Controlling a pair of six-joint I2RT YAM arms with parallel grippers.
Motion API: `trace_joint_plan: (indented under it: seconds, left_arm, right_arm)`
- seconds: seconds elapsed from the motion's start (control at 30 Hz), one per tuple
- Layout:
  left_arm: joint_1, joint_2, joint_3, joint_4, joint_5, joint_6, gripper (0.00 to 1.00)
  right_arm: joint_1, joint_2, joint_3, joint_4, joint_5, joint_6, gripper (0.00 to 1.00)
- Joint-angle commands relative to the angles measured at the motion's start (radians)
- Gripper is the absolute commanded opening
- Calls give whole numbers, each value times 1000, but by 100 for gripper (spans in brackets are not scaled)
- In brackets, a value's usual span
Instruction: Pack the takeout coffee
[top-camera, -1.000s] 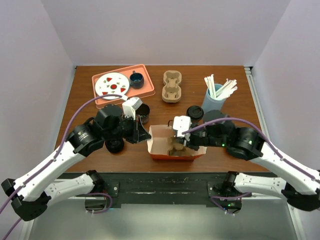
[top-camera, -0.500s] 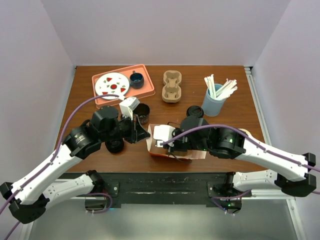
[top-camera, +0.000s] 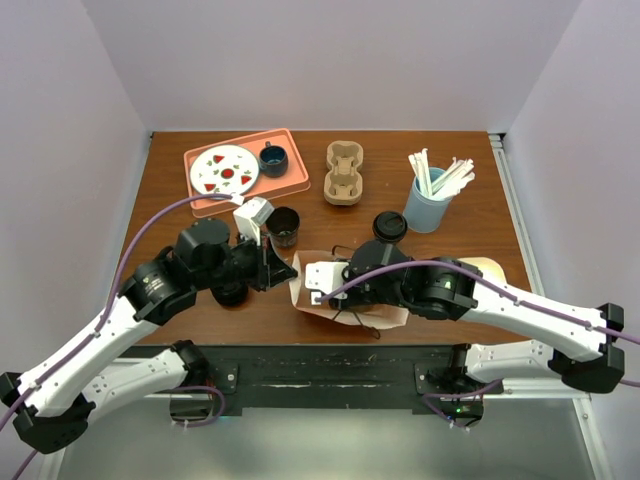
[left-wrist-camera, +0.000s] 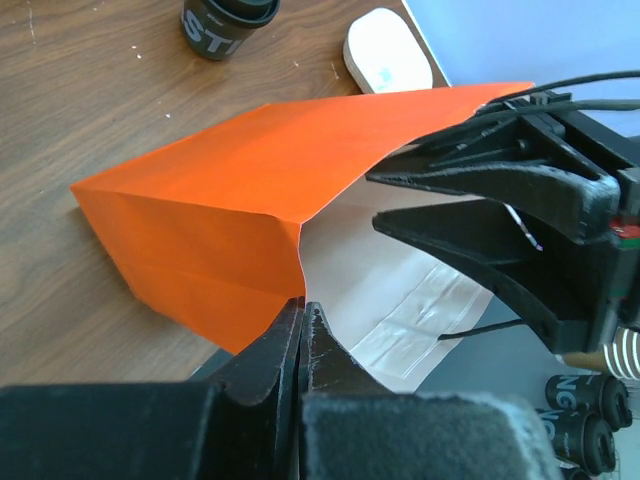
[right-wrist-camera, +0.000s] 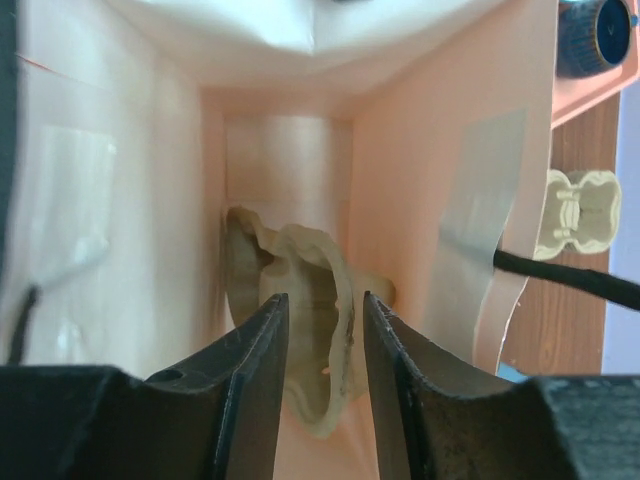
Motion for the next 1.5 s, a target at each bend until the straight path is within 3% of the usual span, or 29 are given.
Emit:
trace_joint_plan:
  seconds: [0.0, 0.37, 0.47, 0.6, 0.67, 1.17, 1.47]
  left_arm:
    - [-3, -30, -13, 61, 15, -11, 0]
    - [-3, -34, -13, 81, 32, -39, 0]
    - [-3, -38, -13, 79, 29, -42, 0]
    - [-3, -44, -8, 76, 22, -62, 0]
    - [-5, -48, -7, 73, 16, -70, 0]
    - [-3, -79, -60, 52, -4, -59, 0]
    - [-5, -76, -60, 90, 5, -53, 0]
  right_arm:
    - [3, 5, -25, 14, 79, -41, 42]
    - [0, 44, -85, 63, 125, -18, 40]
    - [-2, 51, -97, 86, 132, -12, 28]
    - [-6, 50, -114, 108, 132, -21, 5]
    - [-8, 45, -117, 112, 125, -27, 0]
    - [-14, -74, 23, 140, 79, -21, 0]
    - [-14, -68, 105, 118, 24, -21, 0]
